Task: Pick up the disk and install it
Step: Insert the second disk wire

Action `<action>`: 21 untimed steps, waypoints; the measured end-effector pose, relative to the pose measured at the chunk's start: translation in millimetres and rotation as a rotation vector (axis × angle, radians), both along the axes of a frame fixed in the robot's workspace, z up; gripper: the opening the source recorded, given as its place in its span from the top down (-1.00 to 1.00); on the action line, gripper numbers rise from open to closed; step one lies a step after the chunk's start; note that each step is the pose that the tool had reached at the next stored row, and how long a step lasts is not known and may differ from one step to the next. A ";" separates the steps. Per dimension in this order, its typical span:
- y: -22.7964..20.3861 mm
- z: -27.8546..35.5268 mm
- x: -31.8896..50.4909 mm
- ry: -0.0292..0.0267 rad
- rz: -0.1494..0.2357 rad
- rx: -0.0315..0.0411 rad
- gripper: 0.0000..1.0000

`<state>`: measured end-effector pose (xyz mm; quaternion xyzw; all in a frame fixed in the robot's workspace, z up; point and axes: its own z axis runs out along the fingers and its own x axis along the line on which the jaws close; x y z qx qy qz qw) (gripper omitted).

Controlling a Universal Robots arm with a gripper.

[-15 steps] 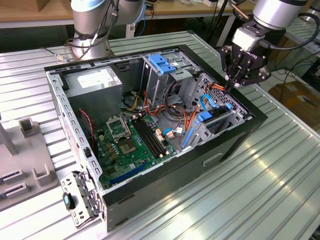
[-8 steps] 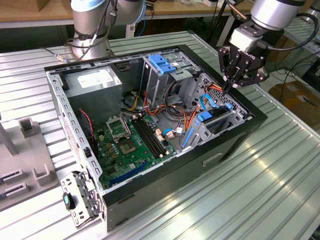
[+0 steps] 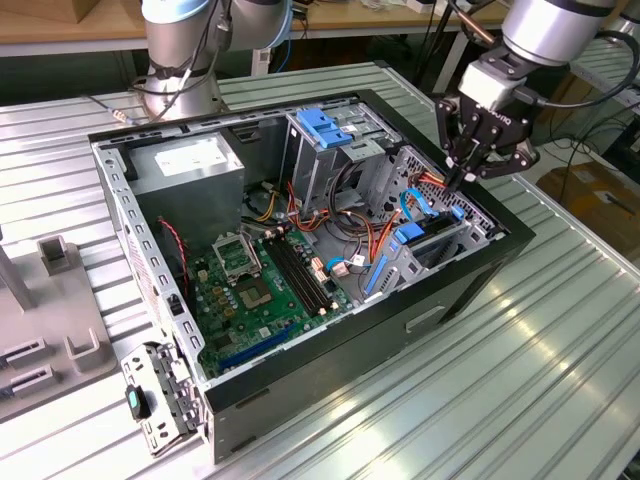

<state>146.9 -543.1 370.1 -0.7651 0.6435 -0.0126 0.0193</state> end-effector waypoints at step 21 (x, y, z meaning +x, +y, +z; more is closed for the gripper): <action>-8.6 -6.0 -9.5 -0.0005 -0.139 0.0121 0.67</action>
